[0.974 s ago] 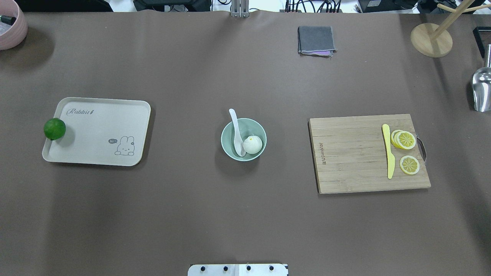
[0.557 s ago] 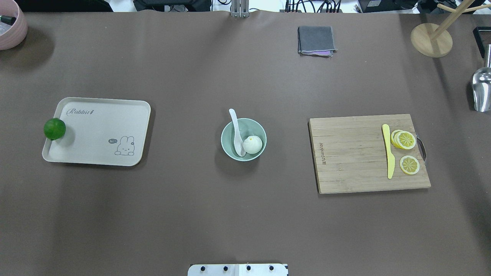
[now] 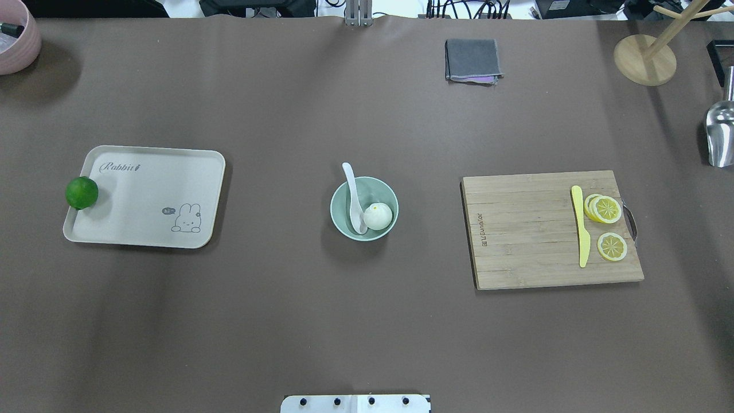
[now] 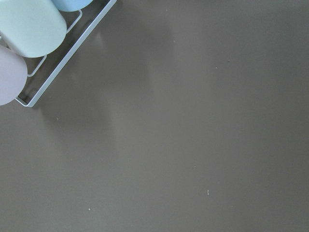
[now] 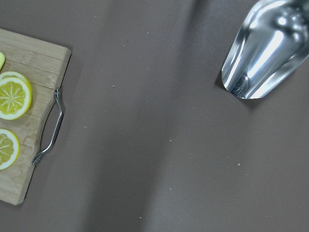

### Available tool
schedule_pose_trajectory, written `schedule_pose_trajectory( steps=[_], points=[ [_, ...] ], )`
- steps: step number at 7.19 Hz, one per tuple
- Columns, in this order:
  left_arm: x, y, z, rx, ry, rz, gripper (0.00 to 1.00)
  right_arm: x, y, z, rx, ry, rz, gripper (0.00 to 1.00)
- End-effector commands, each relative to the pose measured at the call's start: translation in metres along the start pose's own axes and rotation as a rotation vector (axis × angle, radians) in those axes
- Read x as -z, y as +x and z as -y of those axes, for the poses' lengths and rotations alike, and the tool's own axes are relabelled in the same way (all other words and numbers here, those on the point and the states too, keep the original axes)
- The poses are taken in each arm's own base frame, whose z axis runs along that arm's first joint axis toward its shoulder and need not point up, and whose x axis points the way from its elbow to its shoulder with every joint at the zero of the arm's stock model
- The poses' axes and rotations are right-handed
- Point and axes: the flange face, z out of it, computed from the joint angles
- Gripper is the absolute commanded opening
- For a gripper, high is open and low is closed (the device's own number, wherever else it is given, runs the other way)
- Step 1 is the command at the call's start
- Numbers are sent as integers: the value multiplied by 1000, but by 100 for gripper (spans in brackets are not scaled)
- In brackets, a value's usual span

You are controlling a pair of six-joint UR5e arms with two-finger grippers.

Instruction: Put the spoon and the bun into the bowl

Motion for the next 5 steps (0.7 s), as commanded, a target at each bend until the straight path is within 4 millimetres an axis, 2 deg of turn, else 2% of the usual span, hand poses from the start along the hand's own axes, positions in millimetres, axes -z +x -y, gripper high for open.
schedule_pose_trajectory(
  steps=[1, 5],
  points=[
    [6, 4, 0, -6, 8, -4, 99, 1, 0, 3, -5, 4, 6, 100],
    [4, 2, 0, -1, 5, 3, 99, 3, -2, 0, -5, 12, 21, 100]
  ],
)
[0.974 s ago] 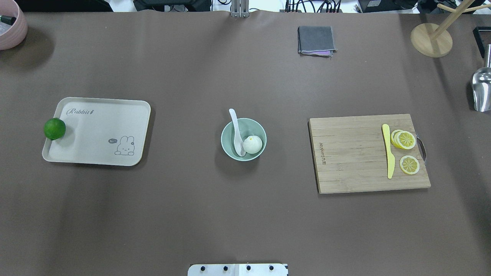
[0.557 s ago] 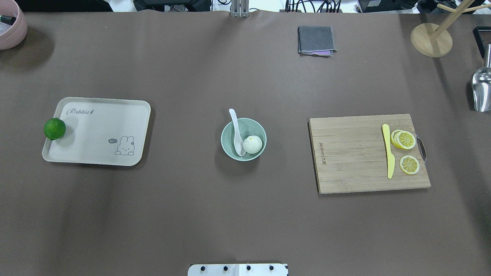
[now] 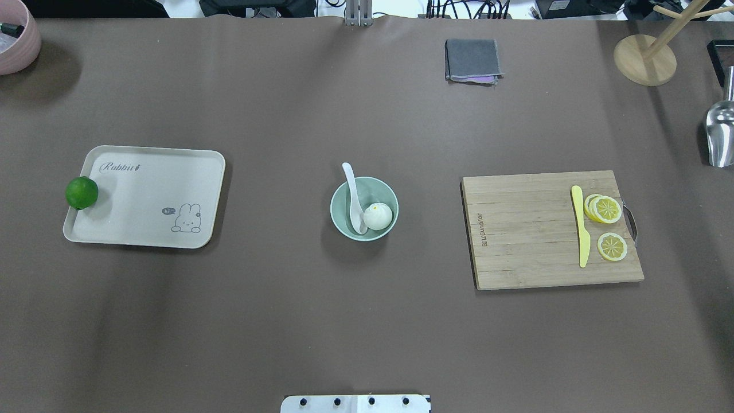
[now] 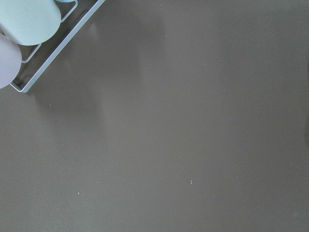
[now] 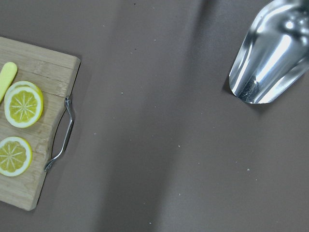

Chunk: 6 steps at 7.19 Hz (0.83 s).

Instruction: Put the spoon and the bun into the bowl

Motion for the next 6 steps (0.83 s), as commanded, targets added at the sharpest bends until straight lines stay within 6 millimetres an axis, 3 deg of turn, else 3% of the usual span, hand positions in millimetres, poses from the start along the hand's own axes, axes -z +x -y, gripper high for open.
schedule_pose_trajectory(
  steps=[1, 6],
  points=[
    [-2, -2, -1, 3, -4, 4, 99, 0, 1, 0, 1, 2, -1, 100],
    [-11, -9, -8, 20, -22, -1, 99, 0, 0, 2, 2, 2, 1, 100]
  ],
)
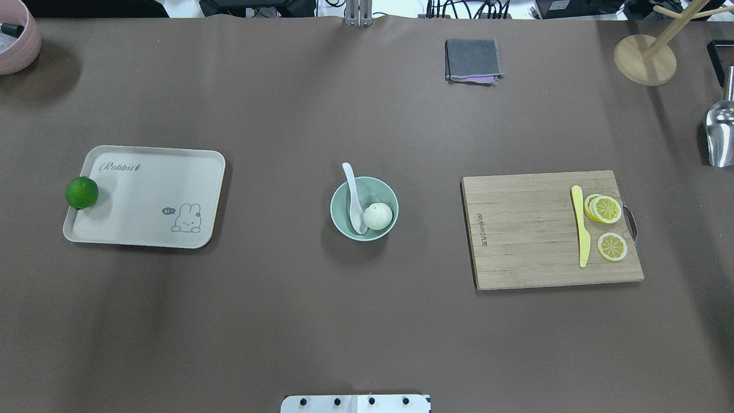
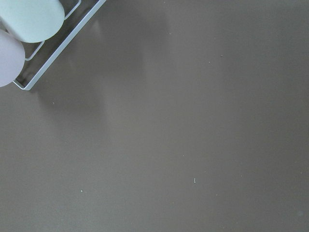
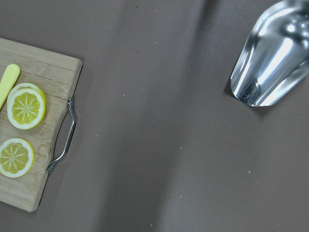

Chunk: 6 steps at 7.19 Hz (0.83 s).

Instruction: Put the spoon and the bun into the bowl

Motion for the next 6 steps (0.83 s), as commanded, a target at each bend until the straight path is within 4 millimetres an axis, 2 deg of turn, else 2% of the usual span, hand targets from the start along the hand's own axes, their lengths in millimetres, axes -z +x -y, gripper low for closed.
schedule_pose_trajectory(
  steps=[1, 6],
  points=[
    [-6, -4, -4, 10, -9, -4, 99, 0, 0, 0, 0, 0, 0, 100],
    [-2, -1, -2, 2, -1, -4, 99, 1, -1, -1, 1, 1, 2, 100]
  ],
)
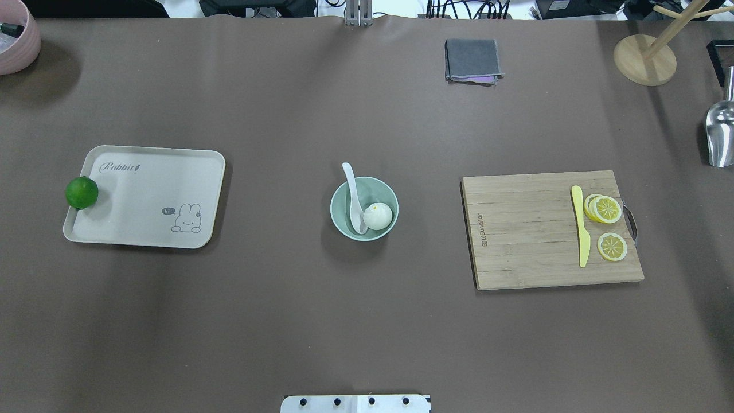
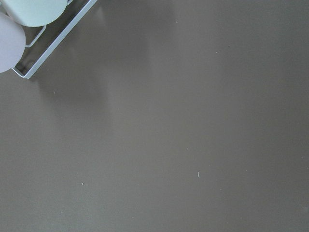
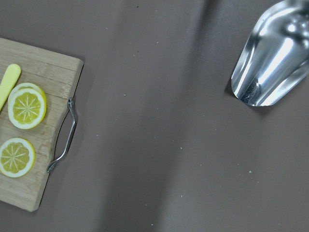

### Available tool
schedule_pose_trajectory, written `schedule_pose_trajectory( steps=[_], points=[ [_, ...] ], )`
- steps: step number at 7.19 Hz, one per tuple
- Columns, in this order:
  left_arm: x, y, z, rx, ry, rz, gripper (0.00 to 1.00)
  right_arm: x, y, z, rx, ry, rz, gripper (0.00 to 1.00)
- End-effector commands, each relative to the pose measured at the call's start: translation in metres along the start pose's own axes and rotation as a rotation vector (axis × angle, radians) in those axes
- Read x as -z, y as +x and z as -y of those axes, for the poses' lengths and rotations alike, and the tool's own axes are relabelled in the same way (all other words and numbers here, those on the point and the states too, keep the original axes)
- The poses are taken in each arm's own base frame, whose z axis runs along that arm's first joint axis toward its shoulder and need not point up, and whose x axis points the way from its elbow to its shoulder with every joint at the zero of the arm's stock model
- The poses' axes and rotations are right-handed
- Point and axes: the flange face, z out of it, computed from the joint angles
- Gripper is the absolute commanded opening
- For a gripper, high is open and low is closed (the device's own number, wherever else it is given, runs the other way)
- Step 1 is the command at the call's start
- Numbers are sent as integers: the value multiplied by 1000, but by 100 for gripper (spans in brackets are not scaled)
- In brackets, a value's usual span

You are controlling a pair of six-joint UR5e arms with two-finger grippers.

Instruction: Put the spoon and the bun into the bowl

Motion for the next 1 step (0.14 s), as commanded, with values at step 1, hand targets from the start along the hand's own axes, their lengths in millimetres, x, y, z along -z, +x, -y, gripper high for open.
schedule_pose_trajectory(
  steps=[1],
  points=[
    [3, 3, 1, -6, 6, 0, 99, 0, -1, 0, 2, 1, 0, 100]
  ],
)
